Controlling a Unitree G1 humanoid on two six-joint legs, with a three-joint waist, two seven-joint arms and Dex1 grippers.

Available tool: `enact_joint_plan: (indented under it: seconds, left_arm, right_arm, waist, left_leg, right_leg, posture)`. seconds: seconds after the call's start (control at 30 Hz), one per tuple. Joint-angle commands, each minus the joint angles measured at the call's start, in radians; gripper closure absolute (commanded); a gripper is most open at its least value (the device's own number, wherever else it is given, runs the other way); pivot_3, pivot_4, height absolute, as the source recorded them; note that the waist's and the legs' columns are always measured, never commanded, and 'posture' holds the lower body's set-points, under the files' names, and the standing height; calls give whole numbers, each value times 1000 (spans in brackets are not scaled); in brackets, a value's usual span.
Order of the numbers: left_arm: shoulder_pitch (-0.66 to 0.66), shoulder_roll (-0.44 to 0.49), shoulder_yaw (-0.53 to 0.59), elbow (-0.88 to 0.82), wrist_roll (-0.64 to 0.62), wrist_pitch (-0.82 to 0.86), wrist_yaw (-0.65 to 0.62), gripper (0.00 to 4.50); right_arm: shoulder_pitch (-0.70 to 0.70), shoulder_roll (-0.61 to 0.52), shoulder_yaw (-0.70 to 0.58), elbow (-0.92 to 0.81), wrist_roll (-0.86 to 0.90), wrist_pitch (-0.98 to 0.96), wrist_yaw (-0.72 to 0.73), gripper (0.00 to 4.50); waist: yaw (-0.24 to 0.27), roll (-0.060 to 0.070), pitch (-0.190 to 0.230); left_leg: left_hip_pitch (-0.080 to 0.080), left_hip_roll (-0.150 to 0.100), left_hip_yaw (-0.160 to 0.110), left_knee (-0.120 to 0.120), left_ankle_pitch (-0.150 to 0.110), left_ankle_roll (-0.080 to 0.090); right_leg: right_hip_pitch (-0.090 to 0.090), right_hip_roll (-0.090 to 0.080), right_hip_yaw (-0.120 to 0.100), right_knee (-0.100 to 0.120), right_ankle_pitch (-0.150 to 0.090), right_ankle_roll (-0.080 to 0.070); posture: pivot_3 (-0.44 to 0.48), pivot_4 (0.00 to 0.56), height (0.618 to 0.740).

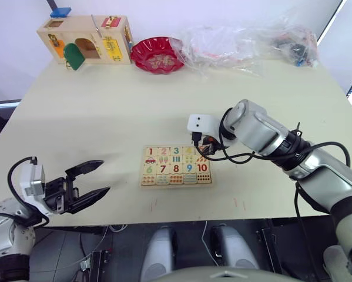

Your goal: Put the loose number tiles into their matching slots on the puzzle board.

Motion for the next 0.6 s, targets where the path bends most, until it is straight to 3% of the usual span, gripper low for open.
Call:
enact_joint_plan:
  seconds: [0.03,0.17,0.2,0.3,0.5,0.6]
  left_arm:
    - [0,4,10,-12,-11,-3,-30,0]
    - [-3,3,9,-8,-9,-3,-30,0]
    - [-5,2,8,-7,-9,-4,-30,0]
    - [-11,0,5,-3,-5,-5,-30,0]
    - [-9,-1,5,-4,-5,-6,-30,0]
    - [-10,-2,6,-5,-4,-6,-30,0]
  right_arm:
    - [6,-1,-5,-12,5,-4,5,3591]
    - [6,-2,-7,-13,7,-6,7,3591]
    - [7,-2,-8,-13,6,-5,5,2565]
    - [8,-4,-15,-13,7,1,4,1312]
    - [1,-42,-38,-50,15,4,21,1312]
    - [18,-70,-109,-90,51,-2,19,1312]
  waist:
    - [0,0,0]
    - [0,0,0]
    - [0,0,0]
    - [0,0,0]
    - [1,0,0]
    - [1,0,0]
  left_leg:
    - [0,0,0,0,0,0]
    - [0,0,0,0,0,0]
    - [0,0,0,0,0,0]
    - [0,0,0,0,0,0]
    - [0,0,0,0,0,0]
    - [0,0,0,0,0,0]
  right_leg:
    - [0,0,0,0,0,0]
    - [0,0,0,0,0,-1]
    - [0,0,0,0,0,-1]
    - [0,0,0,0,0,-1]
    - [0,0,0,0,0,-1]
    - [0,0,0,-1,-1,-1]
  posture:
    - [0,150,740]
    - [0,150,740]
    - [0,150,740]
    - [0,150,740]
    - [0,150,740]
    - [0,150,740]
